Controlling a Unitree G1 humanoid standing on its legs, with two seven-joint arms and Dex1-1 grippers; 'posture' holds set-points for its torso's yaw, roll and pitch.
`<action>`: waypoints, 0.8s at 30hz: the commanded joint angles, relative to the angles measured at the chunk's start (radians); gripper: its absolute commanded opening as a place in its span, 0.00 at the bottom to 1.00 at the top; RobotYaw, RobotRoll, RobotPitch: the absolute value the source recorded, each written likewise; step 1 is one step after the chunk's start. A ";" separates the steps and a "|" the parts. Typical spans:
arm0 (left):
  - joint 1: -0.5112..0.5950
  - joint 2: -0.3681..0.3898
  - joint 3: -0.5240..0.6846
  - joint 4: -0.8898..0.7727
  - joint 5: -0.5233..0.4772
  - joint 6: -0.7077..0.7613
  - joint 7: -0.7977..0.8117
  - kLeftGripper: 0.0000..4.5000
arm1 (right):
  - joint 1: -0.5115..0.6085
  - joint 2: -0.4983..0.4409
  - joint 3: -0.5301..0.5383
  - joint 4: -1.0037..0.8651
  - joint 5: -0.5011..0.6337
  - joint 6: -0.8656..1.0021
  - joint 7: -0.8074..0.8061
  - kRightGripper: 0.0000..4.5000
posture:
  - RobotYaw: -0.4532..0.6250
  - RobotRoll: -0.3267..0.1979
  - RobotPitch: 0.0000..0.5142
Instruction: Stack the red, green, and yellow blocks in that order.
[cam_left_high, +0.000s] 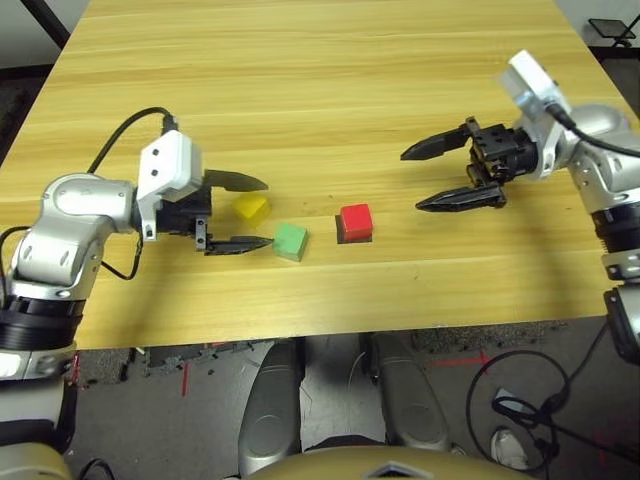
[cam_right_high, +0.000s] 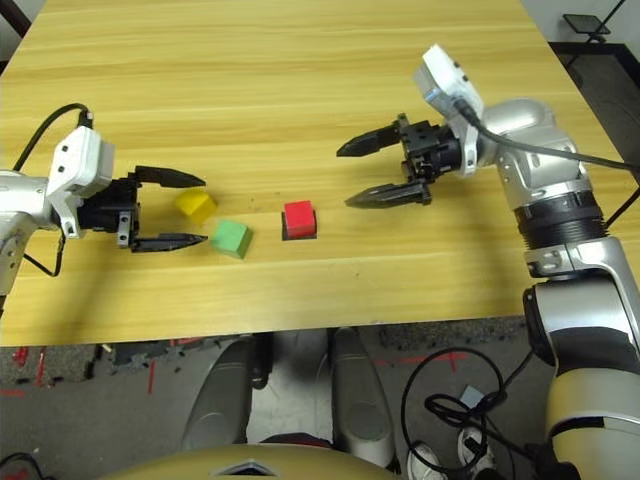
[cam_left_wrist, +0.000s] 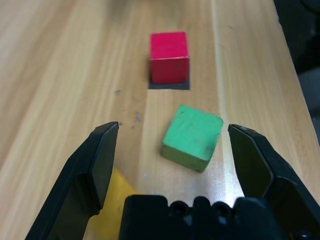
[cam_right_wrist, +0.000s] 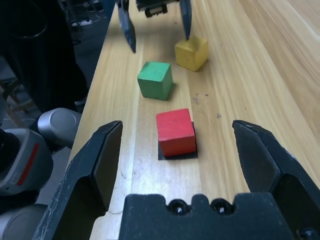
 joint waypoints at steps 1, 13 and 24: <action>-0.024 -0.007 -0.048 0.012 0.042 -0.036 -0.036 1.00 | 0.030 -0.010 -0.033 -0.057 -0.012 0.033 -0.009 0.99 | 0.57 0.49 0.50; -0.057 -0.001 -0.124 0.055 0.120 -0.029 -0.092 1.00 | 0.095 -0.001 -0.083 -0.166 -0.010 0.112 -0.071 0.99 | 0.52 0.51 0.52; -0.074 -0.047 -0.165 0.060 0.169 0.035 -0.062 1.00 | 0.109 0.016 -0.091 -0.196 -0.006 0.137 -0.087 0.99 | 0.52 0.52 0.54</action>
